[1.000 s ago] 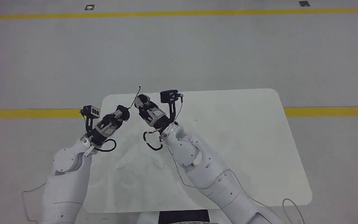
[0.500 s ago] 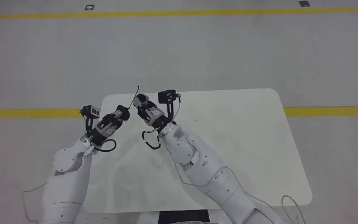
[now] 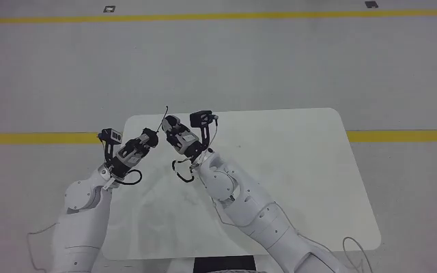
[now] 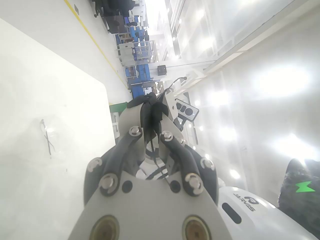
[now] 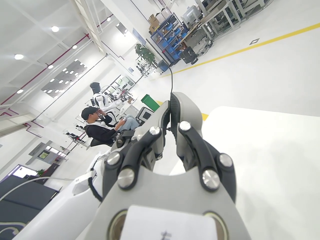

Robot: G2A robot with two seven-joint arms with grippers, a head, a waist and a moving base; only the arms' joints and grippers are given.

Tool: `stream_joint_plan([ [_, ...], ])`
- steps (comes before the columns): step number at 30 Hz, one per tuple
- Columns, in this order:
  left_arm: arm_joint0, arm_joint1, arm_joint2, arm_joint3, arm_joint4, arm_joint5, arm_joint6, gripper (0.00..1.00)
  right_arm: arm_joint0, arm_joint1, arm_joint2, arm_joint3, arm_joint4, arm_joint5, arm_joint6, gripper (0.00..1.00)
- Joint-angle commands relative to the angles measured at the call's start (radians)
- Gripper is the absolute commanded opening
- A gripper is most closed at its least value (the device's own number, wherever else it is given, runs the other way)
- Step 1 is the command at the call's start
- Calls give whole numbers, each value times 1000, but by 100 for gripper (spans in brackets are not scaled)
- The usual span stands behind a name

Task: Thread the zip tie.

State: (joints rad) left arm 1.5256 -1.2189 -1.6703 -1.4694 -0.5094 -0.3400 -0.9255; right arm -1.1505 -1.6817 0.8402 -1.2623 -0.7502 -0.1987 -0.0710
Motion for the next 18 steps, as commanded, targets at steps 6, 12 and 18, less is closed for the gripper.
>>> stream_joint_plan([
  [6,0,0,0,0,0,0,0,0,-4,0,4,-6,-4,-3,-12,0],
  [12,0,0,0,0,0,0,0,0,-8,0,7,-11,-7,-4,-8,0],
  [18,0,0,0,0,0,0,0,0,-9,0,7,-7,-9,-1,3,0],
])
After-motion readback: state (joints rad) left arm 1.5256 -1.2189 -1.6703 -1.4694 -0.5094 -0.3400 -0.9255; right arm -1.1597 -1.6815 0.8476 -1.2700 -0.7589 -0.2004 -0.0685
